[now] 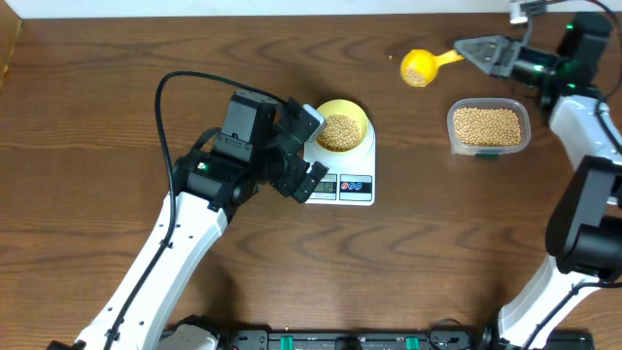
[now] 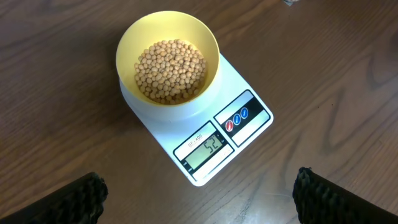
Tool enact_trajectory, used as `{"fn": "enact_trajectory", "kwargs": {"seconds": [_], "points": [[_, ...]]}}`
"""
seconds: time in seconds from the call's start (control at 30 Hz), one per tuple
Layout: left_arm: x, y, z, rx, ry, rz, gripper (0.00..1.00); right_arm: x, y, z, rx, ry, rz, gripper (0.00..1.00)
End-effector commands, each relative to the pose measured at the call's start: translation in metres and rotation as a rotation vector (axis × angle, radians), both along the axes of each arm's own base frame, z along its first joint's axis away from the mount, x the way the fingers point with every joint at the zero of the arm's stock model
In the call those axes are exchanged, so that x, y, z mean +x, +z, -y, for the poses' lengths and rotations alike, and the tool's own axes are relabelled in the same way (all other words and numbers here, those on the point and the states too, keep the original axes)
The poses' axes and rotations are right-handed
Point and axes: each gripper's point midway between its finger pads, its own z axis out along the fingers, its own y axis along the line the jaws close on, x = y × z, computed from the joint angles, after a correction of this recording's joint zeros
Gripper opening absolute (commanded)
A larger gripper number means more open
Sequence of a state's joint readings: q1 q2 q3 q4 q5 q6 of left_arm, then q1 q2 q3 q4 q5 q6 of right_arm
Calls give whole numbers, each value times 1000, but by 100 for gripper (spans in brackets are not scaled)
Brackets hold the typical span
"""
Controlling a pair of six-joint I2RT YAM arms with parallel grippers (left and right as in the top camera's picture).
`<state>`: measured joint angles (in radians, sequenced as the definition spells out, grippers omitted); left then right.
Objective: Scoop item into bowl and weigh 50g on scale
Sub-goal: 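Move the empty scoop with the right gripper right, above the tub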
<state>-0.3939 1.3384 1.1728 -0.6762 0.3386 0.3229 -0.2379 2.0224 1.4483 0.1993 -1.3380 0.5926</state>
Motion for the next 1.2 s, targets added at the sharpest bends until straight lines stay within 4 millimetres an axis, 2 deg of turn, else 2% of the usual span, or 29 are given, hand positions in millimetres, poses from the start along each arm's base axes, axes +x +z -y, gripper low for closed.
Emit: {"fn": "enact_trajectory", "kwargs": {"seconds": [0.0, 0.27, 0.47, 1.17], "points": [[-1, -5, 0, 6, -16, -9, 98, -6, 6, 21, 29, 3, -7, 1], [-1, -5, 0, 6, -16, -9, 98, -6, 7, 67, 25, -89, 4, 1], [-1, -5, 0, 6, -16, -9, 98, -2, 5, 86, 11, -149, 7, 1], [-1, -5, 0, 6, -16, -9, 98, 13, -10, 102, -12, -292, -77, 1]]}}
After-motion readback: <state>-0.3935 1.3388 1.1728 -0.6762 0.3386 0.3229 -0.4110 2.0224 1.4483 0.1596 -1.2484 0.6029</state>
